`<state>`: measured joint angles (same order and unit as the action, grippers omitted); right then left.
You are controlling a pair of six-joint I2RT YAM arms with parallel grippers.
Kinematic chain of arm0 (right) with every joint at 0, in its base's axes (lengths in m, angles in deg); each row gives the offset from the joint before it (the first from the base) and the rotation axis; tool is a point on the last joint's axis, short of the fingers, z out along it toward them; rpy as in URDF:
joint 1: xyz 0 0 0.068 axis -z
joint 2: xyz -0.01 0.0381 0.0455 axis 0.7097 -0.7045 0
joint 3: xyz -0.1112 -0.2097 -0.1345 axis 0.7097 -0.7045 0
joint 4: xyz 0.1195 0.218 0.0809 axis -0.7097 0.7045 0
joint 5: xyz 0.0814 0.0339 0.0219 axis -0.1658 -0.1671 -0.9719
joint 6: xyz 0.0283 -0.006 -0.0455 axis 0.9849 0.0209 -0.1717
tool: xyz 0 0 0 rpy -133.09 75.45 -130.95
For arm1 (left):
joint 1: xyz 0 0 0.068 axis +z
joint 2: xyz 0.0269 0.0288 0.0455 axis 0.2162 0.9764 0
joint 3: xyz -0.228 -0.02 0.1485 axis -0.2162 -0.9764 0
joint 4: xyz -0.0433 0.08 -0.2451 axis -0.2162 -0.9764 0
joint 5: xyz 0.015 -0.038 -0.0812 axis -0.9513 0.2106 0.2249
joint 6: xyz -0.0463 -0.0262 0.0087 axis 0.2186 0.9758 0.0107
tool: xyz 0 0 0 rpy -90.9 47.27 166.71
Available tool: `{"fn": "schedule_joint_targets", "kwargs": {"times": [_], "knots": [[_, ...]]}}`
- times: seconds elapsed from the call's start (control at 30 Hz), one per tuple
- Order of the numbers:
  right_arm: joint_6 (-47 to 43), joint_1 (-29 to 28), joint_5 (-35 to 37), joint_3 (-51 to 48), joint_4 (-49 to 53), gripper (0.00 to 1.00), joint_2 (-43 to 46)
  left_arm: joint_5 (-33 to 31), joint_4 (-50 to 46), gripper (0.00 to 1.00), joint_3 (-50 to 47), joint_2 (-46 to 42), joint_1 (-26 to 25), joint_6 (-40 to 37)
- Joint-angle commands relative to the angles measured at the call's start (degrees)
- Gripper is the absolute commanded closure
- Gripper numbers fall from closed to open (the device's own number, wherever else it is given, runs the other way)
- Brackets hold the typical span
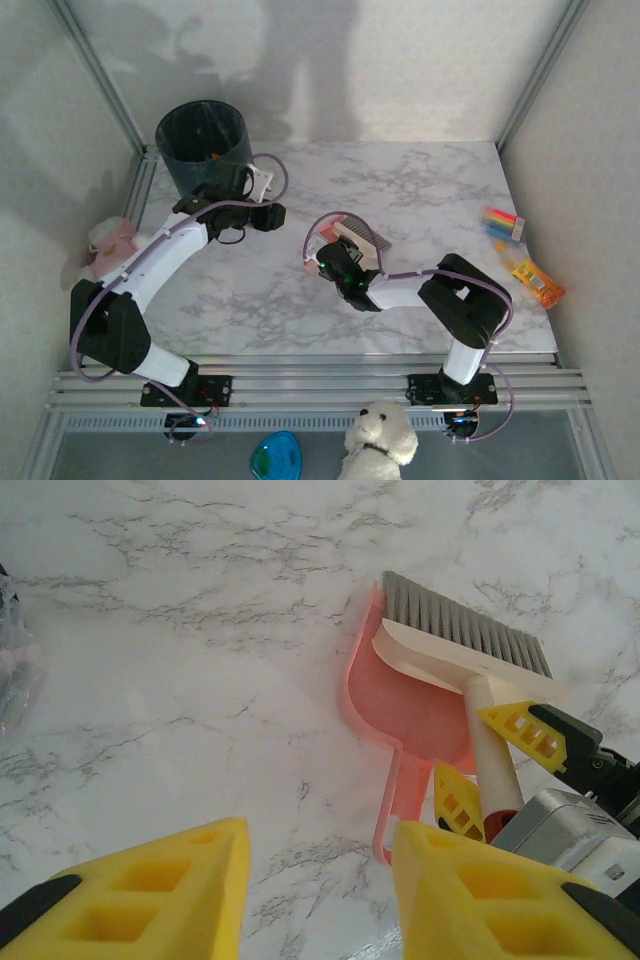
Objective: Sweep away the paper scraps from the table
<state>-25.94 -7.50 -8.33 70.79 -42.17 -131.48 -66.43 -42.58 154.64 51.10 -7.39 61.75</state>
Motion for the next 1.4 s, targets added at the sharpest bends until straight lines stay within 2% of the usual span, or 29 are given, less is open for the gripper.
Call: {"fn": "schedule_joint_targets", "kwargs": {"times": [0.0,0.8,1.2,1.37], "knots": [[0.9,-0.64,-0.91,1.73,3.9,0.49,0.95,0.06,-0.91,0.59,-0.52,0.26,0.48,-1.21],[0.05,-0.4,-6.1,2.92,14.58,0.28,4.59,1.11,-1.45,0.58,-0.53,0.4,0.47,-1.91],[1.17,0.23,-7.05,1.46,13.79,0.27,8.81,0.89,-1.46,0.58,-0.25,0.46,0.48,-1.8],[3.76,1.35,-9.27,-1.33,11.04,0.26,13.34,-2.76,-0.71,0.57,0.78,-0.06,0.42,0.42]]}}
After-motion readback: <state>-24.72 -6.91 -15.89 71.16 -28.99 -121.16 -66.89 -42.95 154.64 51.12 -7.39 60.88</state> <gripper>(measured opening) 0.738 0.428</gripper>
